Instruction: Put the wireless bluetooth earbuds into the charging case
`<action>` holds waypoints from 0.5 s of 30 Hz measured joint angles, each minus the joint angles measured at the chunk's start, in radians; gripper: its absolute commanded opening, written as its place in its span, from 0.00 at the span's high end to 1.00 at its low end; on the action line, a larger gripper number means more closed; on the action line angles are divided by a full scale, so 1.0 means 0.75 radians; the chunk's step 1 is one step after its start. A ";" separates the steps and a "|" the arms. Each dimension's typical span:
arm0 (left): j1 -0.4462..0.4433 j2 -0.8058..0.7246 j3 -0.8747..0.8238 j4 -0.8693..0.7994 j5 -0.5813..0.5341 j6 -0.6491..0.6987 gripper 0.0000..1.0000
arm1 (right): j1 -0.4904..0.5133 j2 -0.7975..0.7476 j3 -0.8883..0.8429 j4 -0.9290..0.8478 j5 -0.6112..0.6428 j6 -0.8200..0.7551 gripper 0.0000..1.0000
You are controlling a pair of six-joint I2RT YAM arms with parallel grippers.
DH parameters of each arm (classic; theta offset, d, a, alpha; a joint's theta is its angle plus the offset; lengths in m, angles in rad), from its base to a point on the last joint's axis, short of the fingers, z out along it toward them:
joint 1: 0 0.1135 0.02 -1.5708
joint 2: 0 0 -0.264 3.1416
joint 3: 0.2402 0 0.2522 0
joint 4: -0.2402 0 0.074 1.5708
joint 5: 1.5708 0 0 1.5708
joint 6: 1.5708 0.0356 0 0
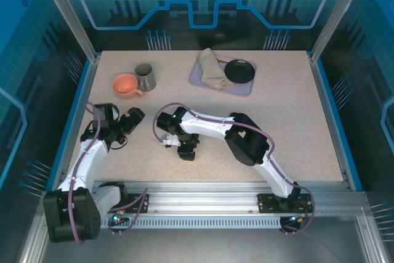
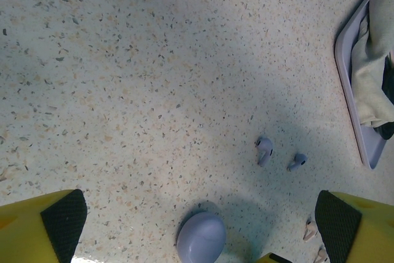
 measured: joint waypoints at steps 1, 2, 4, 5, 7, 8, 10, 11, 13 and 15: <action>0.000 -0.002 0.000 -0.001 0.000 0.000 0.01 | 0.003 0.000 -0.001 0.002 0.005 0.000 0.37; 0.000 -0.006 0.000 -0.001 0.000 0.000 0.01 | 0.006 0.000 -0.002 0.003 0.012 0.000 0.37; 0.000 -0.015 0.000 -0.001 0.000 0.000 0.01 | 0.009 0.000 -0.003 0.004 0.015 0.000 0.38; 0.000 -0.021 0.000 -0.001 0.000 0.000 0.01 | 0.009 -0.001 -0.005 0.004 0.015 0.000 0.38; 0.000 -0.027 0.000 -0.001 0.000 0.000 0.01 | 0.009 -0.002 -0.008 0.006 0.014 0.000 0.40; 0.000 -0.028 0.000 -0.001 0.000 0.000 0.01 | 0.009 -0.004 -0.011 0.007 0.014 0.000 0.40; 0.000 -0.028 0.000 -0.001 0.000 0.000 0.01 | 0.011 -0.008 -0.018 0.013 0.013 0.001 0.41; 0.000 -0.028 0.000 -0.001 0.000 0.000 0.01 | 0.012 -0.011 -0.022 0.018 0.013 0.001 0.42; 0.000 -0.028 0.000 -0.001 0.001 0.000 0.01 | 0.014 -0.024 -0.040 0.034 0.013 0.001 0.43; 0.000 -0.028 0.000 0.000 0.003 0.001 0.01 | 0.013 -0.040 -0.064 0.055 0.012 0.002 0.45</action>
